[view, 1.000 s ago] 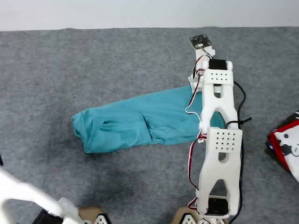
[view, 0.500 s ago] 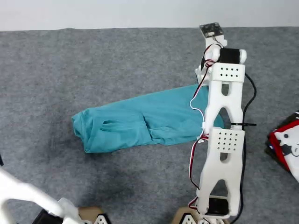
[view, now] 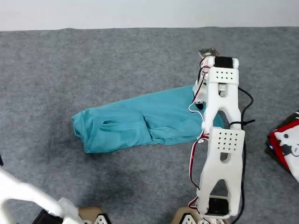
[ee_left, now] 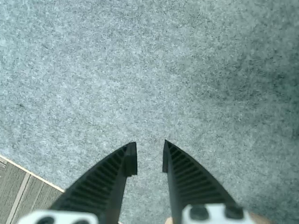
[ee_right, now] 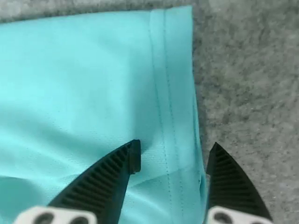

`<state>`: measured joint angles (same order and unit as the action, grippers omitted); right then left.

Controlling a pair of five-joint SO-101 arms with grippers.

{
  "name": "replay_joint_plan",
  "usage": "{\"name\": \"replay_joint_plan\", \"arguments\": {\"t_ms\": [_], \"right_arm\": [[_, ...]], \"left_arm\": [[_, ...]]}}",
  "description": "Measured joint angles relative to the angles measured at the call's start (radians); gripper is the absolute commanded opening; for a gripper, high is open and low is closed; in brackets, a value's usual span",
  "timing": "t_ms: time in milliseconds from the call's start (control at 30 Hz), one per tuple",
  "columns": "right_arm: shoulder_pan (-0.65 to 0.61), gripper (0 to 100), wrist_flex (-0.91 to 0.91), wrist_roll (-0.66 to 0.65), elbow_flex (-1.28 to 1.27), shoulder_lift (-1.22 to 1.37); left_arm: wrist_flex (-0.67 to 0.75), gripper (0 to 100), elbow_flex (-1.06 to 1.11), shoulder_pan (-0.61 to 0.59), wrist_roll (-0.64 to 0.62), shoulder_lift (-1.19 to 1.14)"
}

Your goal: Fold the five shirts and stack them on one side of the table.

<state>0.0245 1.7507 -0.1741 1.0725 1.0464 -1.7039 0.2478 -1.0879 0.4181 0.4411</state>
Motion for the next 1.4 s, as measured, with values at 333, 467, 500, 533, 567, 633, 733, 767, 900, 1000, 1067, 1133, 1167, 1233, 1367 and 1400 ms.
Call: {"name": "replay_joint_plan", "arguments": {"t_ms": [333, 467, 500, 533, 567, 633, 733, 767, 900, 1000, 1067, 1133, 1167, 1233, 1367, 1400], "right_arm": [[0.006, 5.7, 0.000, 0.000, 0.017, 0.089], [0.026, 1.1, 0.000, 0.000, 0.064, 0.104], [0.032, 1.0, 0.000, 0.000, 0.069, 0.106], [0.031, 1.0, 0.002, 0.000, 0.084, 0.109], [0.029, 1.0, 0.002, 0.000, 0.097, 0.110], [0.040, 1.0, 0.002, 0.000, 0.107, 0.112], [0.057, 1.0, 0.002, 0.000, 0.107, 0.112], [0.068, 1.0, 0.002, 0.000, 0.107, 0.112], [0.123, 1.0, 0.002, -0.026, 0.115, 0.114], [0.189, 1.0, 0.002, -0.060, 0.193, 0.115], [0.236, 1.0, 0.002, -0.072, 0.265, 0.115], [0.273, 1.0, 0.002, -0.074, 0.328, 0.115], [0.282, 1.0, 0.002, -0.078, 0.345, 0.115], [0.288, 1.0, 0.003, -0.100, 0.359, 0.115], [0.285, 1.0, 0.003, -0.117, 0.362, 0.115], [0.285, 1.0, 0.003, -0.120, 0.362, 0.115]], "left_arm": [[0.003, 10, 0.015, 0.000, 0.000, 0.000], [0.006, 10, 0.043, 0.000, 0.000, 0.000], [0.006, 10, 0.044, 0.000, 0.000, 0.000], [0.006, 10, 0.044, 0.000, 0.000, 0.000], [0.012, 10, 0.044, 0.000, 0.000, 0.000], [0.026, 10, 0.044, 0.000, 0.000, 0.000], [0.037, 10, 0.044, 0.000, 0.000, 0.000], [0.037, 10, 0.044, 0.000, 0.000, 0.000], [0.037, 10, 0.044, 0.000, 0.000, 0.000], [0.048, 10, 0.044, 0.005, 0.000, 0.000], [0.055, 10, 0.044, 0.018, 0.000, 0.000], [0.055, 10, 0.044, 0.040, 0.000, 0.000], [0.055, 10, 0.044, 0.051, 0.000, 0.000], [0.055, 10, 0.044, 0.074, 0.000, 0.000], [0.055, 10, 0.044, 0.097, 0.000, 0.000], [0.055, 10, 0.044, 0.097, 0.000, 0.000]]}}
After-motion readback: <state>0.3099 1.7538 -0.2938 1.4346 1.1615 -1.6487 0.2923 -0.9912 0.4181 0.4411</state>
